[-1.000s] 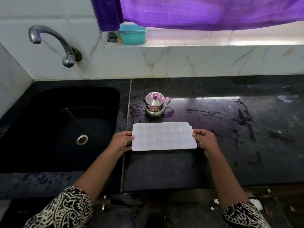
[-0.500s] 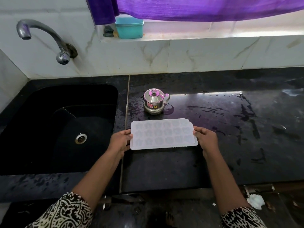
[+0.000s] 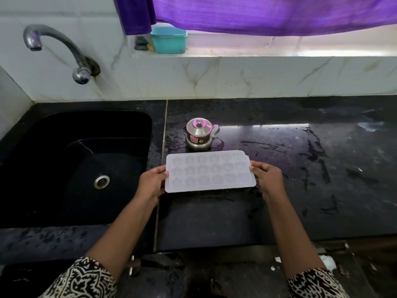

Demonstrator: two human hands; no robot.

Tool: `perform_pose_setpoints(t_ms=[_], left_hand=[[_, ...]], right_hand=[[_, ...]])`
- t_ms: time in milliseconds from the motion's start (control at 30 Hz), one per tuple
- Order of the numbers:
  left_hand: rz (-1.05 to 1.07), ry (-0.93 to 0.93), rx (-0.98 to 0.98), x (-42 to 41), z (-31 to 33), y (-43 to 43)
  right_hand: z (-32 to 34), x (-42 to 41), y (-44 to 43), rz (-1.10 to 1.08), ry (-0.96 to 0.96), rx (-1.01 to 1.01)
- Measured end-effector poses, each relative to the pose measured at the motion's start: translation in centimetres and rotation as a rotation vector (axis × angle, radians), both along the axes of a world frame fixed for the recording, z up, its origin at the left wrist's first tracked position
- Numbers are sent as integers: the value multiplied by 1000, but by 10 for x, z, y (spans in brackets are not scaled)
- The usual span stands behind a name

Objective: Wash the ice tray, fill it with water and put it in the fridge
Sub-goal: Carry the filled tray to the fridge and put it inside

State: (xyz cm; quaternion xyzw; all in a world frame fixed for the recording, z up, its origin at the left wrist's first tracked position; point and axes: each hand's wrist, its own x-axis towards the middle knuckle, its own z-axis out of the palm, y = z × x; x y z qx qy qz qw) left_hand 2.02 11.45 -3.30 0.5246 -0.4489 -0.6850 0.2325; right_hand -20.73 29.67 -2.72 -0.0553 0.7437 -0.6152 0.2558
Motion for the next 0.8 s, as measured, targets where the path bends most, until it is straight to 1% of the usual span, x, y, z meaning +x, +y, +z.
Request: perform_pose_setpoints(t_ms=[500, 800], left_hand=[[117, 86, -7, 48, 16, 2], [280, 90, -43, 110, 24, -8]], right_hand=[[22, 31, -19, 90, 20, 28], [28, 72, -60, 246, -3, -10]])
